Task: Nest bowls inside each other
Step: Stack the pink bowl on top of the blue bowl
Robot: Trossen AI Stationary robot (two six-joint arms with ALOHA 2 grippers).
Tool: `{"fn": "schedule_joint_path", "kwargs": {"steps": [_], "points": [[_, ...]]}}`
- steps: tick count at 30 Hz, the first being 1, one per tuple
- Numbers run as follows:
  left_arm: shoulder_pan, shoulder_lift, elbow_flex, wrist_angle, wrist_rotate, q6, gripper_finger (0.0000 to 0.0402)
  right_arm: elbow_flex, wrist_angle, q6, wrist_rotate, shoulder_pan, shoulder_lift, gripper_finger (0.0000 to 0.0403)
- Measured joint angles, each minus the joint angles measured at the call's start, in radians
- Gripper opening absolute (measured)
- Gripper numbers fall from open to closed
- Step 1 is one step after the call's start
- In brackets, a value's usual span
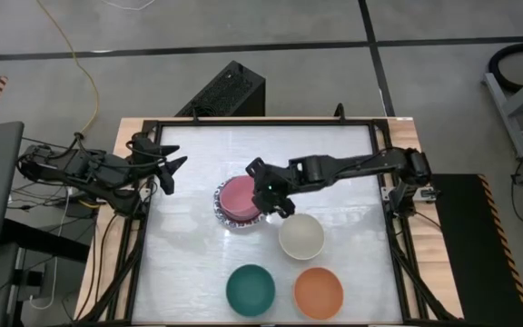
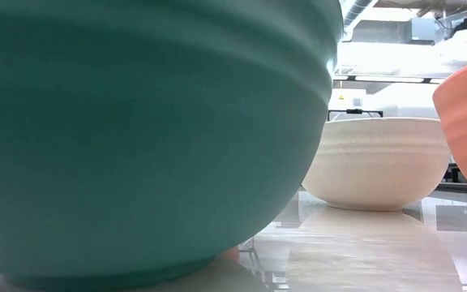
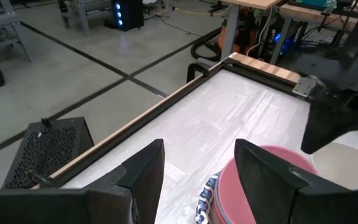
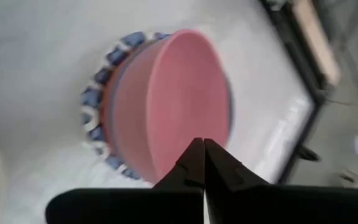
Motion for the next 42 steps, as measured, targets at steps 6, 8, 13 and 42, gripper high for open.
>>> {"fn": "schedule_joint_path", "kwargs": {"steps": [6,8,13,42], "points": [[0.0,0.0,0.0,-0.008,0.0,0.0,0.0185,-0.041,0.054,-0.01,0.17,0.066,0.001,0.0005],[0.0,0.0,0.0,-0.013,0.0,0.0,0.0185,-0.069,0.094,0.003,0.191,0.078,-0.002,0.0004],[0.0,0.0,0.0,-0.021,0.0,0.0,0.0185,-0.133,0.124,0.032,0.271,0.097,0.001,0.0002],[0.0,0.0,0.0,-0.019,0.027,-0.052,0.0185,-0.25,0.315,0.015,0.359,0.149,-0.055,0.0001]]}}
